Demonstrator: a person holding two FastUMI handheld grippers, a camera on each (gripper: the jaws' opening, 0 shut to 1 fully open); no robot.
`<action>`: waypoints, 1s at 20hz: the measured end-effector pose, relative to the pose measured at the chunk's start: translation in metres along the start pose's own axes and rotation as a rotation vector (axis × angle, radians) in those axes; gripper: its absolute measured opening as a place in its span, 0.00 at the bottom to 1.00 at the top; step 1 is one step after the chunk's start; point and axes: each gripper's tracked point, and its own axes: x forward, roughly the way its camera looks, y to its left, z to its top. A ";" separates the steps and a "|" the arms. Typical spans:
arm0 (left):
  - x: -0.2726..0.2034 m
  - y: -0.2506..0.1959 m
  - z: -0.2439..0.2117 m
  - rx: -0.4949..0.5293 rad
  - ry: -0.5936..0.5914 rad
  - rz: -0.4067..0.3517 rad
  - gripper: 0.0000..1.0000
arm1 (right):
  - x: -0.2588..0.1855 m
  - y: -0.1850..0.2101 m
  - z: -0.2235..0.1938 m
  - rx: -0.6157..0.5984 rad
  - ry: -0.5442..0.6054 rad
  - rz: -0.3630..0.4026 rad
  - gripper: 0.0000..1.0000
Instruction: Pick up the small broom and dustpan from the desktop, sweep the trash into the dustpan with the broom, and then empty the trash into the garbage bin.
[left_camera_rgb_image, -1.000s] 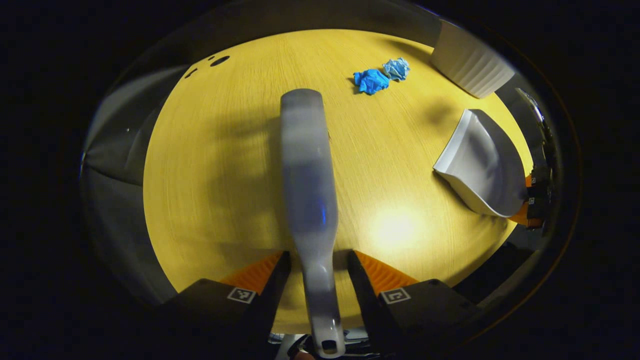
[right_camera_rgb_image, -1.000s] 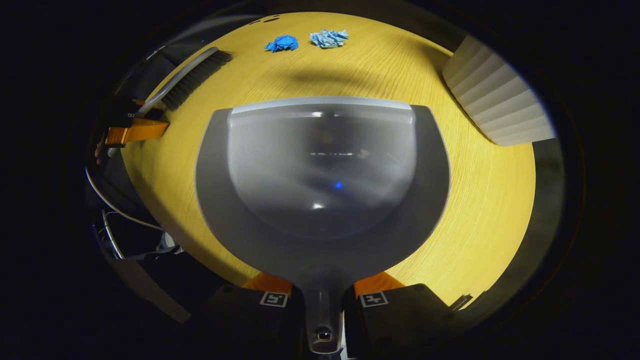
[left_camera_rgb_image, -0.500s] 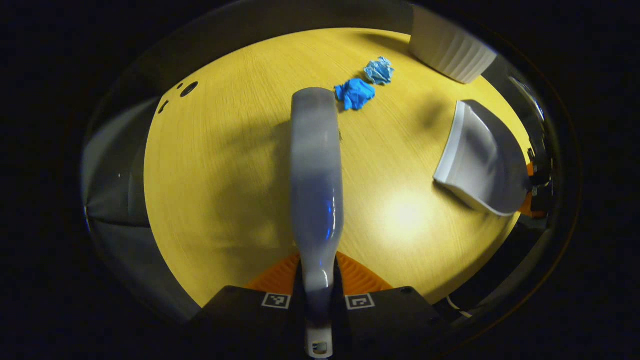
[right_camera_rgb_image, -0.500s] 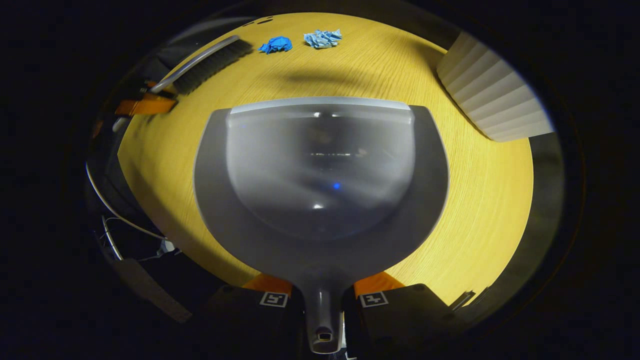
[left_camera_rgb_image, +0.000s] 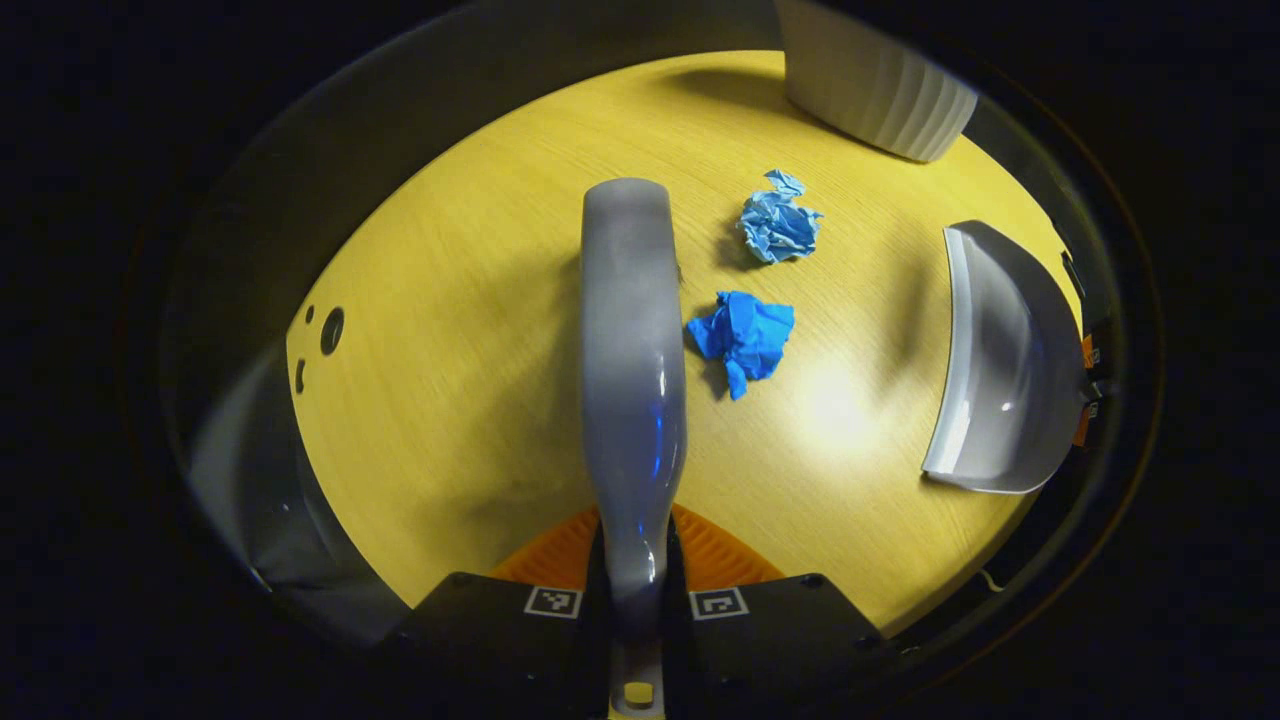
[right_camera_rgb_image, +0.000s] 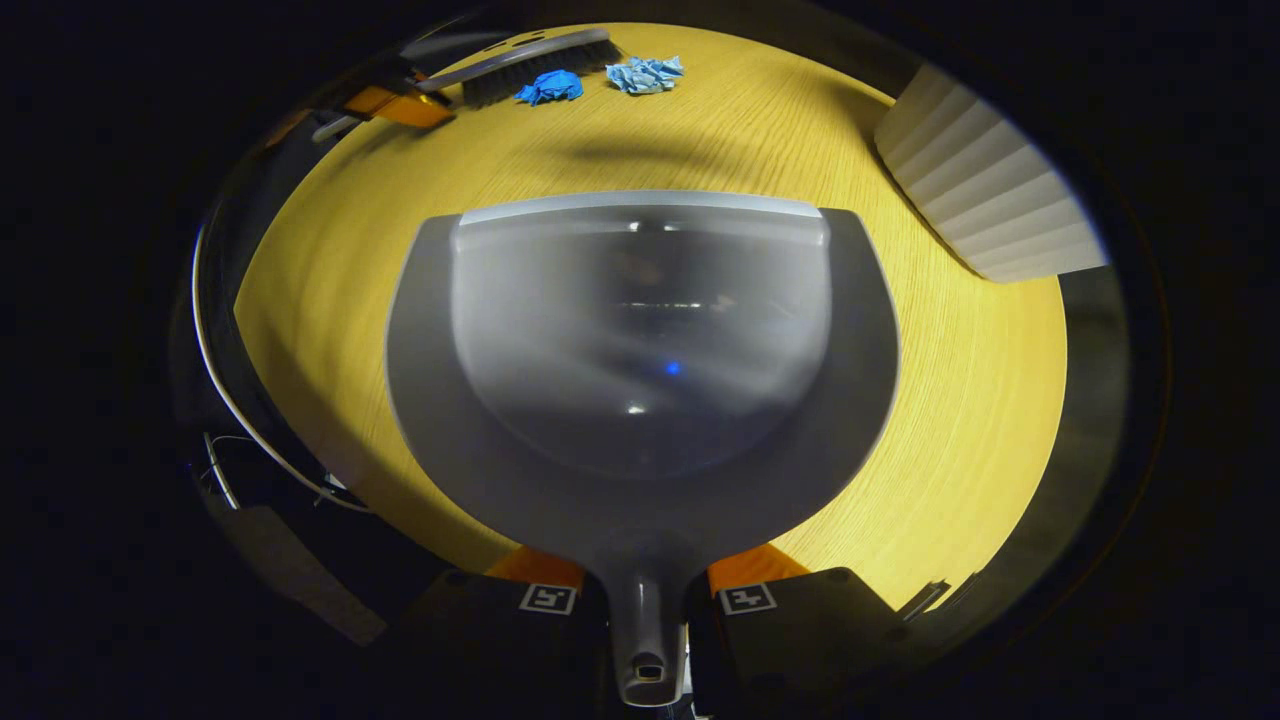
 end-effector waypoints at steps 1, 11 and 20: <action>0.001 -0.001 0.008 0.021 -0.007 -0.001 0.25 | 0.000 0.000 0.000 0.000 0.000 -0.001 0.37; -0.008 -0.094 0.026 0.223 -0.052 -0.210 0.25 | 0.000 0.000 0.000 -0.005 -0.002 0.006 0.37; -0.025 -0.156 0.003 0.258 -0.020 -0.350 0.25 | -0.001 -0.002 0.002 -0.017 -0.055 -0.002 0.37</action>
